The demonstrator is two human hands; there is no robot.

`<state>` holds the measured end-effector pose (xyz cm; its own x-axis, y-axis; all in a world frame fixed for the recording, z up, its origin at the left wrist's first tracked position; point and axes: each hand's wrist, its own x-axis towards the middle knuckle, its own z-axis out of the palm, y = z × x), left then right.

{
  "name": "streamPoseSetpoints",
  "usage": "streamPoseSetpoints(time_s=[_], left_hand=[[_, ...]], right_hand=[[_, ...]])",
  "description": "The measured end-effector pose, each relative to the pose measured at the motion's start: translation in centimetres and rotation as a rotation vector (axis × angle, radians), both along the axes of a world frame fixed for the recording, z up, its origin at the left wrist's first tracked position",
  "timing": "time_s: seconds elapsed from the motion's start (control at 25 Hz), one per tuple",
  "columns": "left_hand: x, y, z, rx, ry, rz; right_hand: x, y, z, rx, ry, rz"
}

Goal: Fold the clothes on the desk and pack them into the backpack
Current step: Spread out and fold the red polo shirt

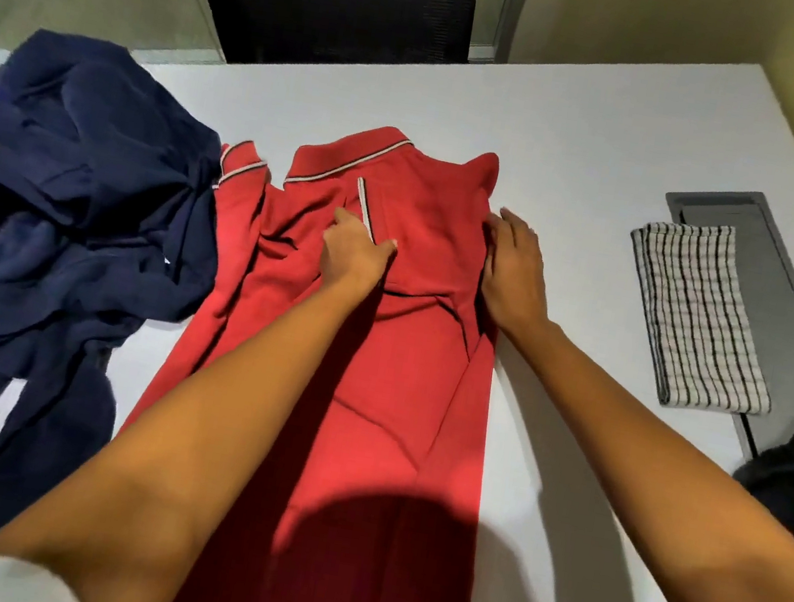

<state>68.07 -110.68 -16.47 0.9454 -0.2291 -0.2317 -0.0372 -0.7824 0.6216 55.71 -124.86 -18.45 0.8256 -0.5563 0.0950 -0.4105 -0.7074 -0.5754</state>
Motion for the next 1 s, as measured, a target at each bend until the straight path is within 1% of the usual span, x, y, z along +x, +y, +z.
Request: streamPoseSetpoints(time_s=[0.12,0.2,0.24,0.32,0.36,0.44,0.52,0.6,0.68,0.76,0.8,0.88,1.0], left_hand=[[2.1,-1.0,-0.4,0.094,0.111,0.018],[3.5,-1.3,-0.8,0.178,0.155,-0.042],[4.0,-1.4,-0.9,0.193,0.171,-0.082],[4.5,-1.2,-0.5,0.14,0.153,-0.125],[4.8,-1.1,-0.2,0.08,0.098,-0.115],[5.6,-0.5,0.7,-0.03,-0.112,-0.044],[6.6,0.2,1.4,-0.044,-0.29,-0.001],[6.9,0.7,1.3,-0.024,-0.338,-0.008],[5.7,1.1,0.7,0.018,-0.422,-0.102],[2.8,1.6,-0.3,0.066,-0.54,-0.265],[0.9,2.0,-0.9,0.073,-0.569,-0.362],[-3.4,3.1,-2.2,0.095,-0.556,-0.518],[-9.0,6.0,-4.4,0.177,-0.475,-0.605]], right_hand=[[4.4,-3.2,-0.1,-0.031,0.004,0.017],[6.7,-4.8,-0.5,-0.084,0.007,0.066],[7.5,-5.3,-0.6,-0.101,0.021,0.105],[8.7,-6.0,-0.6,-0.122,0.057,0.172],[9.1,-6.2,-0.7,-0.145,0.06,0.19],[9.2,-6.3,-0.7,-0.166,0.038,0.176],[8.8,-6.0,-0.7,-0.146,-0.006,0.106],[8.1,-5.2,-1.0,-0.148,-0.045,0.055],[7.3,-3.7,-1.5,-0.155,-0.094,0.058],[5.7,-1.3,-2.5,-0.123,-0.142,0.062],[4.4,0.2,-2.9,-0.1,-0.151,0.063],[1.1,3.5,-3.8,-0.072,-0.135,0.059],[-5.0,9.7,-5.2,-0.094,-0.028,-0.002]])
